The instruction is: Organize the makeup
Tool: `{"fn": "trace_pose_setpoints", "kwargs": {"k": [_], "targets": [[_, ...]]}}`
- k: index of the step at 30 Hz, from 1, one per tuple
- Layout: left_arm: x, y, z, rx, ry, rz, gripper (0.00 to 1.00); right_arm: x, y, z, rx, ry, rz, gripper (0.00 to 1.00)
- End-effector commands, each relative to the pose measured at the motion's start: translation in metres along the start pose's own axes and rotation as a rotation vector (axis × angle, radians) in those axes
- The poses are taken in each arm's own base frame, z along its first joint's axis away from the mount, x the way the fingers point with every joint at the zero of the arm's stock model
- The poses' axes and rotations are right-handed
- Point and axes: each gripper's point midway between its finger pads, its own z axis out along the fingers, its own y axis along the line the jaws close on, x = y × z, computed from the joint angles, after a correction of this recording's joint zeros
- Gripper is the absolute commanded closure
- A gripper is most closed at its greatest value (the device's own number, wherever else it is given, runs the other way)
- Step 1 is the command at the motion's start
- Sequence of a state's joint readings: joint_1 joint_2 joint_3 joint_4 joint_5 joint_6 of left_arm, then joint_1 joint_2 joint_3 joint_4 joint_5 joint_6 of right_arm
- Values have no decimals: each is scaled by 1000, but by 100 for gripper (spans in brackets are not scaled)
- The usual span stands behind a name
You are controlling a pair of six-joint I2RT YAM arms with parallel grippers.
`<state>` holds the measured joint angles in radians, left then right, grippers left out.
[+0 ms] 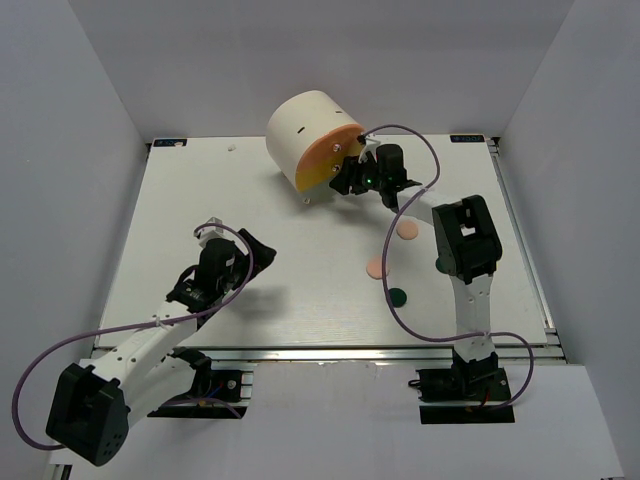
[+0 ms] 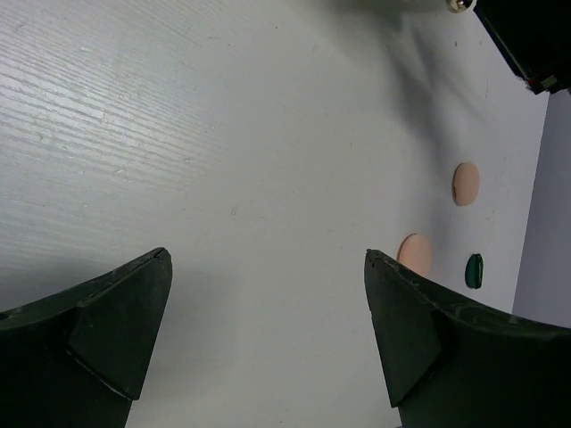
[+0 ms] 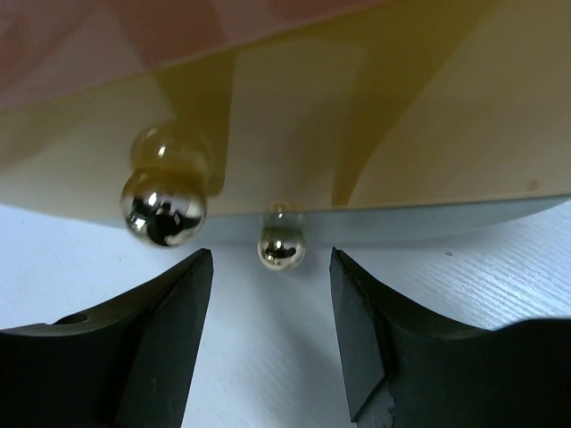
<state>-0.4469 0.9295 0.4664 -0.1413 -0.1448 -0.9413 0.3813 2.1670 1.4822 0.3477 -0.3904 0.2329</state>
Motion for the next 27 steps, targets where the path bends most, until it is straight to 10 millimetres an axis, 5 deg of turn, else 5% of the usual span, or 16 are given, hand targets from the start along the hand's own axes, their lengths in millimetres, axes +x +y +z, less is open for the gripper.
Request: {"fn": "trace_pose_setpoints", "kwargs": {"k": [1, 9, 27], "targets": [[-12, -17, -1, 39, -20, -5, 2, -27, -3, 9, 21, -75, 49, 40], [-12, -19, 4, 37, -11, 2, 2, -10, -13, 13, 57, -51, 90, 43], [-12, -20, 5, 33, -6, 6, 2, -11, -6, 27, 7, -79, 92, 60]]}}
